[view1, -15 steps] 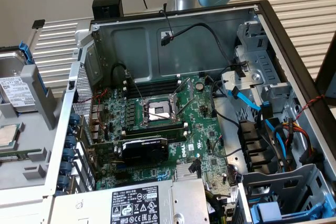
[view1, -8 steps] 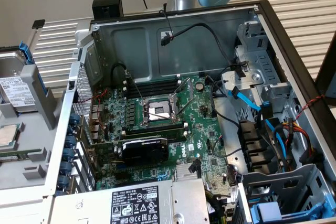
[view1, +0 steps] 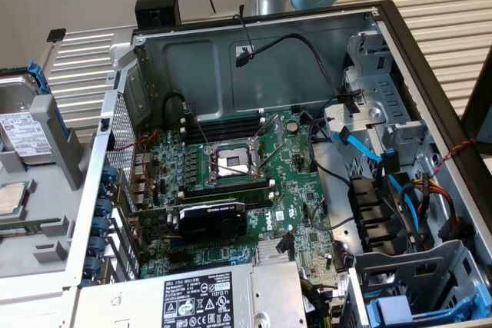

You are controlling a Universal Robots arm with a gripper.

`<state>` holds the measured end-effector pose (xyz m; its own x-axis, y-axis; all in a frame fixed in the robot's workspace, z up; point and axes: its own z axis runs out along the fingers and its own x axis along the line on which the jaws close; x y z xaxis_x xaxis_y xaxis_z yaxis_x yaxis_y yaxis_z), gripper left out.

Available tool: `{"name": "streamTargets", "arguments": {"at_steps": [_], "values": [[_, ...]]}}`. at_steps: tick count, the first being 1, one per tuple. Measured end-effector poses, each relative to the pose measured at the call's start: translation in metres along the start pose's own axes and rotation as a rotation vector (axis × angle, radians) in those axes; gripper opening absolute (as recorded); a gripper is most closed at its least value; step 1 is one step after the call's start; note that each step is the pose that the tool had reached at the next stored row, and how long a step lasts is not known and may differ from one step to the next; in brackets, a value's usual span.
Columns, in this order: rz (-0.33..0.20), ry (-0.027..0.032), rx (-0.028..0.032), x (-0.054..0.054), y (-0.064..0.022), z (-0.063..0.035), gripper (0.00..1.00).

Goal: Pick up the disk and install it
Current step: 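Pick up the disk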

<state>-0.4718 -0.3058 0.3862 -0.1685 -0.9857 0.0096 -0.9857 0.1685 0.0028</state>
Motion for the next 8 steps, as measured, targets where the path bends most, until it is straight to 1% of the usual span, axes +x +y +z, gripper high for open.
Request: {"name": "streamTargets", "arguments": {"at_steps": [3, 8], "values": [[-0.011, -0.0009, 0.0048, -0.0006, 0.0018, 0.0004, 0.11], [-0.021, -0.0009, 0.0053, -0.0015, 0.0104, 0.0005, 0.11]]}}
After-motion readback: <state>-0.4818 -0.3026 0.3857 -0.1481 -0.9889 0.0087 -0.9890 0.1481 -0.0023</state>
